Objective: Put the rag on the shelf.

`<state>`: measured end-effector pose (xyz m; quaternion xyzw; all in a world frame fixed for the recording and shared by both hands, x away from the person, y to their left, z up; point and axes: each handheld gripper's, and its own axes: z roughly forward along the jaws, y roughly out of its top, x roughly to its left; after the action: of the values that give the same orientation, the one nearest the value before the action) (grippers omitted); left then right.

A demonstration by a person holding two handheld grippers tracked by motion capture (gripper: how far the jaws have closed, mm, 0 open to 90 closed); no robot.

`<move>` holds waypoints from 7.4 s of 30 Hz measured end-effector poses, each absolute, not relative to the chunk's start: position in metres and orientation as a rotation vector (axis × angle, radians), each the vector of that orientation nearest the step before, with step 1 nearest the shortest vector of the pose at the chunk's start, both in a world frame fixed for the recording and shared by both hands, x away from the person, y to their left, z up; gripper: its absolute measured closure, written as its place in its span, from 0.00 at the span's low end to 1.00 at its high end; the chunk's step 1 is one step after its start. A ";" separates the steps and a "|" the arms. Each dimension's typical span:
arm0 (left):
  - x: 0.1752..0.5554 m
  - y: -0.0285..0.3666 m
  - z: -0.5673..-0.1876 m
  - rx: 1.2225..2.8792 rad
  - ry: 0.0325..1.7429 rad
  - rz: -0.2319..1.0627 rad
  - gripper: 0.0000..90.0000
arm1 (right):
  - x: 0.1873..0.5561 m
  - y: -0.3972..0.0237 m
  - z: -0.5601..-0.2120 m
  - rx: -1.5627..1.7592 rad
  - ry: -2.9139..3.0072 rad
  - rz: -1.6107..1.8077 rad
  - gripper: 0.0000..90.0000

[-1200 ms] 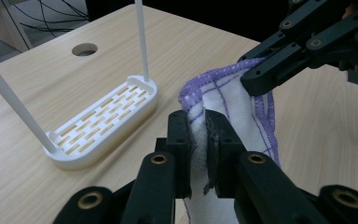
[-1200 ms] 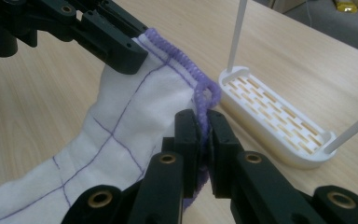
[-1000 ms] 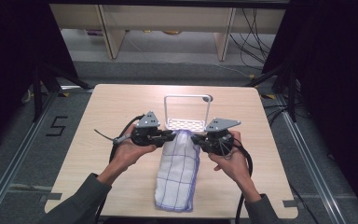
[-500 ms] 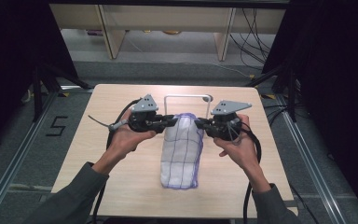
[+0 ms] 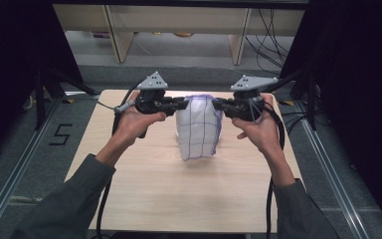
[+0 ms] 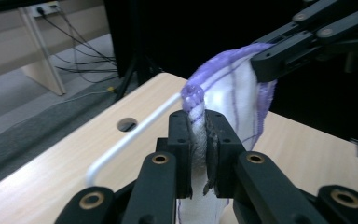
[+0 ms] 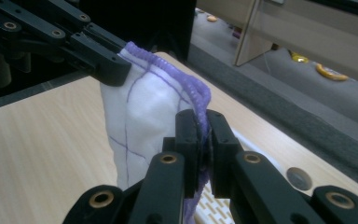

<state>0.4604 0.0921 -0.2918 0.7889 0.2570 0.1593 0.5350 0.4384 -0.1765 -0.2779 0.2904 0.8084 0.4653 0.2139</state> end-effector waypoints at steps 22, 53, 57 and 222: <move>0.518 0.096 -0.273 1.831 0.712 0.399 0.90 | 0.494 -0.168 -0.258 0.882 2.196 1.326 0.95; 0.586 0.081 -0.264 1.772 0.765 0.460 0.89 | 0.558 -0.166 -0.242 1.030 2.061 1.329 0.94; 0.596 0.079 -0.275 1.772 0.779 0.448 0.89 | 0.569 -0.167 -0.252 1.059 2.053 1.303 0.94; 0.299 0.176 -0.496 1.981 0.839 0.174 0.17 | 0.333 -0.187 -0.463 1.005 2.468 1.227 0.35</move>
<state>0.2991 0.1760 -0.4959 0.8091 0.3428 0.0712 0.4719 0.3332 -0.1870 -0.4634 0.3409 0.8367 0.4160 0.1038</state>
